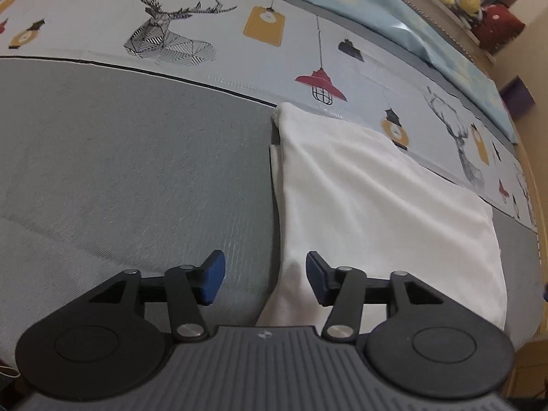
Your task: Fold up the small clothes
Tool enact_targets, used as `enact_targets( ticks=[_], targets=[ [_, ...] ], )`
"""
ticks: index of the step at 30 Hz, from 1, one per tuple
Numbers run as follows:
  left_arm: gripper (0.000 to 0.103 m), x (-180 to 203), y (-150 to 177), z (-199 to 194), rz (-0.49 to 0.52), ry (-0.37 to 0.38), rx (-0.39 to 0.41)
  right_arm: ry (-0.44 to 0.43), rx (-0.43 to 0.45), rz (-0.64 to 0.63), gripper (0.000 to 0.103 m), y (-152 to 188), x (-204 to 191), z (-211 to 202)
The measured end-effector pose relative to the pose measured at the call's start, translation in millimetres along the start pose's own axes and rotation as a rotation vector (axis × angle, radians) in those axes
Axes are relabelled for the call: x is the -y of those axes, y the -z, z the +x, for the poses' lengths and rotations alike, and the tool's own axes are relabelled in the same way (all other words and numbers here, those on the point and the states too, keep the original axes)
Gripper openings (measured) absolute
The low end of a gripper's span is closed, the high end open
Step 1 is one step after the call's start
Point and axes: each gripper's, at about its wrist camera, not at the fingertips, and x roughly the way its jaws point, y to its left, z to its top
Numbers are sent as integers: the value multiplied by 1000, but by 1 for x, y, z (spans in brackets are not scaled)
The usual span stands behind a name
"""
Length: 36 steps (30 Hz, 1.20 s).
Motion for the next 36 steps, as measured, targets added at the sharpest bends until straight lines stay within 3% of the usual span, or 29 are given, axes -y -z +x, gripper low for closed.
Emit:
enact_targets(
  ticks=[2,5,11,13,14,15,19,24,29,32,33,36],
  targets=[
    [60,10,-7,16,7,6,-33,-33,65,103,39,1,8,-9],
    [62,22,-7,35,28,14,-85,-70,91,211,39,5,13,-13],
    [62,30,-3,58,63,-30,-103,-38,44,112,39,5,-4,2],
    [49,36,-3,60,117,-27,-93,-22,46,125,39,4,-4,4],
    [25,39,-3,60,138,-1,-93,-14,55,129,39,3,-4,4],
    [18,41,-3,59,146,9,-90,-5,71,133,39,2,-3,1],
    [9,39,-2,50,164,11,-60,10,129,116,39,-5,-6,-11],
    [8,17,-3,33,95,26,-27,17,215,143,39,-7,-11,-27],
    [9,-7,-2,24,37,-17,-53,-34,221,225,39,0,-22,-26],
    [19,-18,-3,21,23,-31,-79,-55,206,163,39,2,-40,-22],
    [31,-20,-3,21,23,-40,-81,-61,198,138,39,2,-45,-20],
    [37,-24,-3,24,14,-34,-96,-69,183,130,39,1,-49,-16]
  ],
)
